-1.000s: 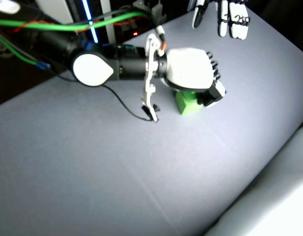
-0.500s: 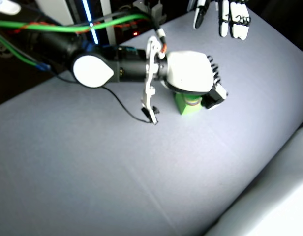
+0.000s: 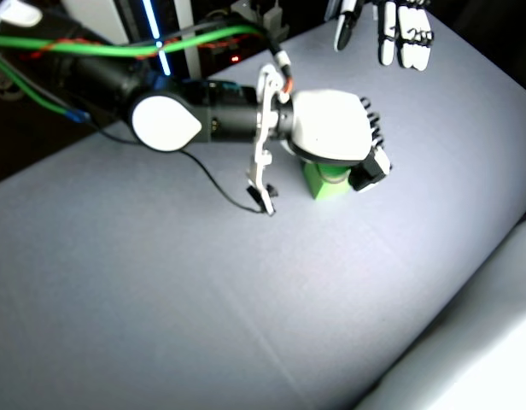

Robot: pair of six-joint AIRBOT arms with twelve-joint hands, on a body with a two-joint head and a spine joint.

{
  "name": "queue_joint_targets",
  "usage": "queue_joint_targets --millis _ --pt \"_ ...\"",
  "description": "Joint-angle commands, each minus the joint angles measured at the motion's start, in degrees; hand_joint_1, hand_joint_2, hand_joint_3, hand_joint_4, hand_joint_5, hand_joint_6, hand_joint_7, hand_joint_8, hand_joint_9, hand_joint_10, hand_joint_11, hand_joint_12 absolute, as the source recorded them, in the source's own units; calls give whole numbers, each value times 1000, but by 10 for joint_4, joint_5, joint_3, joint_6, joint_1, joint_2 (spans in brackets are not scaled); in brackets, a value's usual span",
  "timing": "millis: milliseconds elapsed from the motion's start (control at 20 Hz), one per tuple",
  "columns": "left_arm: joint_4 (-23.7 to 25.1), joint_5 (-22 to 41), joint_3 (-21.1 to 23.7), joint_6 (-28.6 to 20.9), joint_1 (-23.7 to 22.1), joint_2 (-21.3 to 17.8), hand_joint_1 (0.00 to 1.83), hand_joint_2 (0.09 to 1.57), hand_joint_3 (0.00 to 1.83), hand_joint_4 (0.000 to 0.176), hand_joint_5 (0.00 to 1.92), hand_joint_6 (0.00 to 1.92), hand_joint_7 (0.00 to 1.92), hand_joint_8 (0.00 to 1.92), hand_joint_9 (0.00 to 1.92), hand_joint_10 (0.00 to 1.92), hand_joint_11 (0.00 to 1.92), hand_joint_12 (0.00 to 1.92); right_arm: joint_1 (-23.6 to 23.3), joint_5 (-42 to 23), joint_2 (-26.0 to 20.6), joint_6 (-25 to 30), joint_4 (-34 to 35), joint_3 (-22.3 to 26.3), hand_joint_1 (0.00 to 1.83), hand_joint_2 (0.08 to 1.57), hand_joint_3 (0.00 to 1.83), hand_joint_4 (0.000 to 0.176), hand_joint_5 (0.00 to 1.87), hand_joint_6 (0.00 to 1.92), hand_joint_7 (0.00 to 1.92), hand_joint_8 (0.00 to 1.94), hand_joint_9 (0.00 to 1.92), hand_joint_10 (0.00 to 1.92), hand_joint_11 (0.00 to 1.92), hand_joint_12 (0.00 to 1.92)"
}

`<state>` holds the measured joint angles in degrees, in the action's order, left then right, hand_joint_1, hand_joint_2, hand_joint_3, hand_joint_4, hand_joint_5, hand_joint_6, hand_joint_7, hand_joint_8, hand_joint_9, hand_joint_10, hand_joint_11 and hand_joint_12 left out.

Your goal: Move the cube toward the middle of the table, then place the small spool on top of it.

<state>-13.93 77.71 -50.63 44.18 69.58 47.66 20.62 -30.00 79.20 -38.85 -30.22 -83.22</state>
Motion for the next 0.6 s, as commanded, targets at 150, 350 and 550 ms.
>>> queue_joint_targets --millis 150,350,550 --pt "0 71 -1 -4 -1 0 829 991 0 147 219 4 145 3 114 5 0 428 -7 -58 0 -2 16 0 1069 988 0 0 925 20 987 2 954 261 476 1281" --pt "0 71 -1 -4 -1 0 828 993 0 145 218 0 129 1 104 3 6 393 -7 -57 0 -2 16 0 999 925 0 14 768 0 868 0 869 267 448 1268" --pt "0 71 -1 -4 -1 0 867 993 0 134 224 2 123 0 97 0 0 398 -7 -57 0 -2 16 4 943 899 0 54 589 0 688 0 675 282 207 1285"
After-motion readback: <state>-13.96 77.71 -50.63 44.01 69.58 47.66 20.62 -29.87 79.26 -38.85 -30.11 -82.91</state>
